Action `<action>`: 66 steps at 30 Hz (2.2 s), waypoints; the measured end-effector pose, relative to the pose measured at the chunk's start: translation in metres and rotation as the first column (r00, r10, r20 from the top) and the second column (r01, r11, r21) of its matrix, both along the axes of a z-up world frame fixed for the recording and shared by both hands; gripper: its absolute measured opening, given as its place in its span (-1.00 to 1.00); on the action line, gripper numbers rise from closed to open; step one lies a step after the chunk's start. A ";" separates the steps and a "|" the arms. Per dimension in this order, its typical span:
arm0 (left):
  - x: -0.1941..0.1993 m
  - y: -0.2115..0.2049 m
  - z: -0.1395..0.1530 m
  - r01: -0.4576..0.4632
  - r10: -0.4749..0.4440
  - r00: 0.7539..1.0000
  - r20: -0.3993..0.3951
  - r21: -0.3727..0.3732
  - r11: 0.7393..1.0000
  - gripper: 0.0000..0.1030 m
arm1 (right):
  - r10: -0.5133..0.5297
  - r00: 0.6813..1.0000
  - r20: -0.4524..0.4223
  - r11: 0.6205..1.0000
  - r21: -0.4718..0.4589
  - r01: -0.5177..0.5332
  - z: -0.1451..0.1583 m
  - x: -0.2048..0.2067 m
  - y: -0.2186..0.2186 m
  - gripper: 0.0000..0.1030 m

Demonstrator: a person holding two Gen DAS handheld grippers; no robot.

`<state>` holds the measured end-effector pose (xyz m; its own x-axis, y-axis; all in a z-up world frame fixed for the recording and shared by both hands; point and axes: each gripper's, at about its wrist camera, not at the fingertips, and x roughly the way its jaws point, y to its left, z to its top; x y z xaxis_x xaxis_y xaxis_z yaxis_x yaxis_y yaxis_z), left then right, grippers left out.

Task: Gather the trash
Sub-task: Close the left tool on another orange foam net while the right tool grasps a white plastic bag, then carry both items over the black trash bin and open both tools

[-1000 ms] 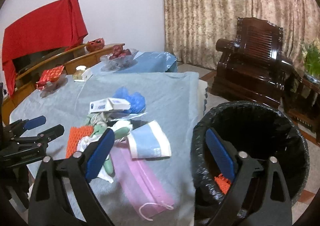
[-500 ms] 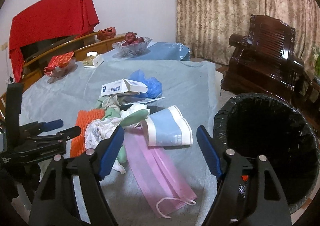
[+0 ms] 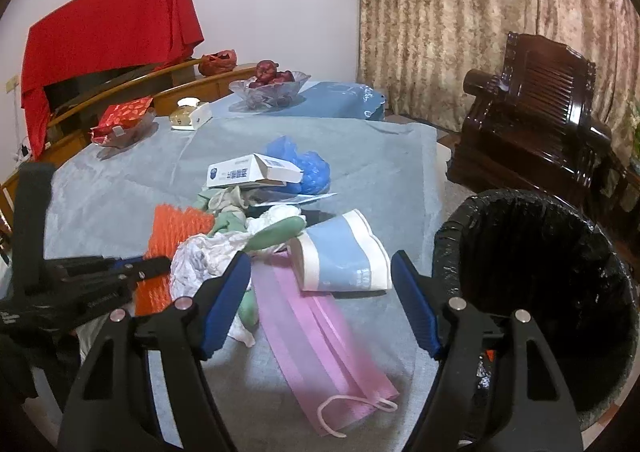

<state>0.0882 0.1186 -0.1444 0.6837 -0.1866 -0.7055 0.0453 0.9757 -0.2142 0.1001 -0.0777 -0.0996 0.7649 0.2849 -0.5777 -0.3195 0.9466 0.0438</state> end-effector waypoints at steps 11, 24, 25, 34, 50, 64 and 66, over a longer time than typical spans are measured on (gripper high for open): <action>-0.017 0.017 0.042 -0.059 0.052 0.993 0.104 0.066 0.996 -0.83 | 0.099 0.995 0.011 0.995 0.028 -0.100 0.003 0.001 0.040 0.32; -0.028 0.044 0.028 -0.105 0.095 0.992 0.084 0.128 0.986 -0.83 | 0.201 0.978 -0.051 0.979 -0.009 -0.201 -0.021 0.003 0.092 -0.04; -0.029 0.045 0.028 -0.106 0.096 0.992 0.084 0.126 0.986 -0.83 | 0.198 0.979 -0.057 0.980 -0.012 -0.199 -0.023 0.003 0.093 -0.06; -0.031 0.046 0.030 -0.112 0.102 0.990 0.098 0.110 0.988 -0.83 | 0.237 0.965 -0.113 0.969 -0.038 -0.243 -0.038 0.006 0.101 -0.84; -0.029 0.020 0.068 -0.069 0.048 0.983 0.175 0.118 0.991 -0.83 | 0.165 0.985 0.046 0.986 0.028 -0.167 0.033 -0.008 0.051 -0.86; -0.005 -0.058 0.100 0.099 -0.120 0.963 0.240 0.095 0.991 -0.83 | -0.016 0.989 0.145 0.999 0.042 0.010 0.074 -0.004 -0.038 -0.86; 0.000 -0.072 0.102 0.128 -0.146 0.959 0.243 0.090 0.988 -0.83 | -0.053 0.987 0.152 0.998 0.042 0.047 0.077 -0.004 -0.058 -0.86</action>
<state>0.0883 0.0467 -0.0424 0.8102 -0.2452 -0.5324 0.2220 0.9690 -0.1086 0.0958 -0.1354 -0.0228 0.8572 0.2636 -0.4424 -0.2771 0.9602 0.0351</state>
